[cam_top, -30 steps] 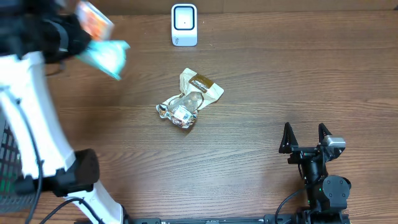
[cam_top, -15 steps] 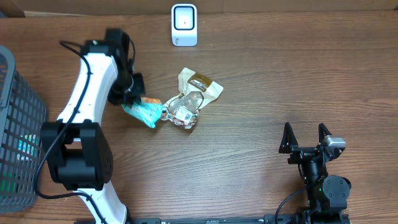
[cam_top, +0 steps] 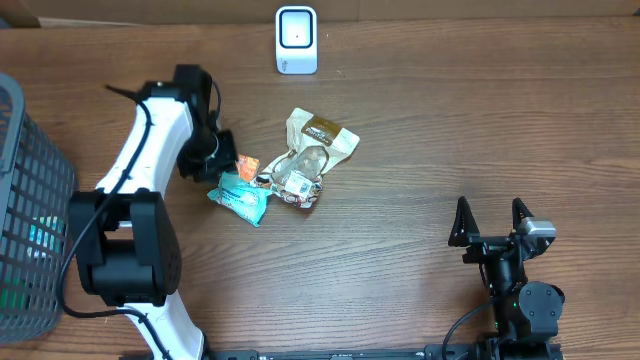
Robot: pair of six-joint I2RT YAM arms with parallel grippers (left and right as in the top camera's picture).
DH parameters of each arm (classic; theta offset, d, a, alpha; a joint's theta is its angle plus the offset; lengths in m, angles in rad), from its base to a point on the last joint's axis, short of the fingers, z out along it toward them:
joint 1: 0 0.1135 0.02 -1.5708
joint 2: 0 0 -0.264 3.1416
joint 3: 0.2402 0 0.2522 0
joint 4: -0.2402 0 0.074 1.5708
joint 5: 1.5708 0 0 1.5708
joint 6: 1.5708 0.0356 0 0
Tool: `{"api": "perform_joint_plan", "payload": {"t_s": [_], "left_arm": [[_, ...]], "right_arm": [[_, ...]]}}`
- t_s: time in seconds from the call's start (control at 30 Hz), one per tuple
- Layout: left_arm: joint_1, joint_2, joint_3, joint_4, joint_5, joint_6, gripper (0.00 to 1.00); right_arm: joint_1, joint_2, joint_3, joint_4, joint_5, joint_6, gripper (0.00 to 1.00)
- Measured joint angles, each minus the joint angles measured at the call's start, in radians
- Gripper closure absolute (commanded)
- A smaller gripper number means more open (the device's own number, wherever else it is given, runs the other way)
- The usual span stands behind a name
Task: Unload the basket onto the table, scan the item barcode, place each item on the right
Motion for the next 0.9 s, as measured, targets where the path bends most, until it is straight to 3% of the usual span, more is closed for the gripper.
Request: {"api": "perform_joint_plan", "payload": {"t_s": [0.2,0.3,0.4,0.6,0.9], "left_arm": [[0.000,-0.036,0.248,-0.143,0.003,0.004,0.68],[0.010,-0.086,0.383,-0.203,0.001,0.007,0.62],[0.042,-0.145,0.512,-0.244,-0.009,0.018,0.00],[0.265,-0.292,0.697,-0.288,-0.061,0.019,0.00],[0.758,-0.370,0.716,-0.329,-0.067,-0.071,0.00]], "right_arm": [[0.000,0.000,0.000,-0.001,0.000,0.000,0.00],[0.000,0.000,0.000,-0.001,0.000,0.000,0.00],[0.000,0.000,0.000,0.000,0.000,0.000,0.00],[0.000,0.000,0.000,-0.001,0.000,0.000,0.00],[0.000,0.000,0.000,0.000,0.000,0.000,0.00]]}}
